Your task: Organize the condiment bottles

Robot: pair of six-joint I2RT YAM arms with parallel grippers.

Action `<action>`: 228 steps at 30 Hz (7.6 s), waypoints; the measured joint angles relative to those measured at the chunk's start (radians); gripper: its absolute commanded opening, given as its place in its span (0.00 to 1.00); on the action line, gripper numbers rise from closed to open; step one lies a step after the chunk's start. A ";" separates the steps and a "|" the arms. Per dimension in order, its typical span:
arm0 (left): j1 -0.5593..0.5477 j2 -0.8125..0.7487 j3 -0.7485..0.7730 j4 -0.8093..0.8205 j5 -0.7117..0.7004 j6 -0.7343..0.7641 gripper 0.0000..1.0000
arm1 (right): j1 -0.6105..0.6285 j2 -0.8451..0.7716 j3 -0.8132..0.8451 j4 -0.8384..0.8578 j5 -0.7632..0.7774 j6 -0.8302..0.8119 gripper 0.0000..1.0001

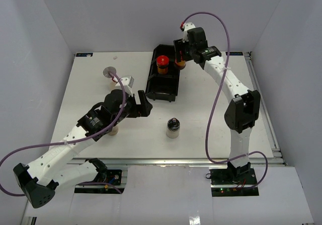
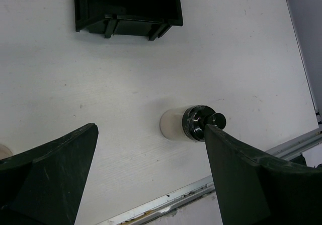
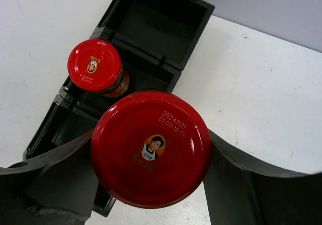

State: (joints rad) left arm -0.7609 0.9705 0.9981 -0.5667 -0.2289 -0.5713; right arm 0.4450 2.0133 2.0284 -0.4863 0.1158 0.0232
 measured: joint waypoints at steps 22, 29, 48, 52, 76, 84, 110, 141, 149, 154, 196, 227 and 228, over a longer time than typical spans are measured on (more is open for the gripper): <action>0.000 -0.046 0.001 -0.017 -0.028 0.021 0.98 | 0.042 0.152 -0.013 0.177 0.038 -0.077 0.08; 0.000 -0.052 0.001 -0.018 -0.033 0.022 0.98 | 0.049 0.166 -0.013 0.180 0.041 -0.082 0.08; 0.000 -0.052 0.001 -0.018 -0.042 0.022 0.98 | 0.061 0.251 -0.013 0.199 0.062 -0.083 0.72; 0.000 -0.052 0.001 -0.018 -0.044 0.021 0.98 | 0.061 0.251 -0.014 0.213 0.067 -0.086 0.85; 0.051 0.033 0.013 -0.027 -0.071 0.029 0.98 | 0.067 -0.060 -0.080 0.142 0.066 -0.083 0.90; 0.116 0.149 -0.004 0.024 0.044 -0.008 0.98 | 0.145 -0.485 -0.542 0.108 -0.029 -0.041 0.93; 0.123 0.053 -0.125 0.044 0.098 -0.058 0.98 | 0.372 -0.705 -1.056 0.195 -0.198 0.045 0.98; 0.124 0.031 -0.140 0.044 0.086 -0.057 0.98 | 0.464 -0.571 -1.066 0.106 0.015 0.126 0.23; 0.125 0.035 -0.138 0.044 0.075 -0.043 0.98 | 0.447 -0.516 -0.915 -0.014 0.077 0.095 0.08; 0.131 0.056 -0.105 0.038 0.060 -0.021 0.98 | 0.376 -0.425 -0.665 -0.050 0.098 0.069 0.08; 0.178 -0.022 -0.043 -0.040 -0.042 0.047 0.98 | 0.179 0.037 -0.314 0.061 0.057 0.027 0.61; 0.260 -0.020 0.089 -0.484 -0.279 -0.172 0.89 | 0.179 -0.230 -0.427 0.127 0.164 0.017 0.95; 0.262 -0.027 0.079 -0.495 -0.281 -0.181 0.92 | 0.179 -0.247 -0.433 0.133 0.164 0.018 0.95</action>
State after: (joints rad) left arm -0.4993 0.9433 1.0773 -1.0616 -0.5099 -0.7522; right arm 0.6239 1.7666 1.5950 -0.3532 0.2798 0.0408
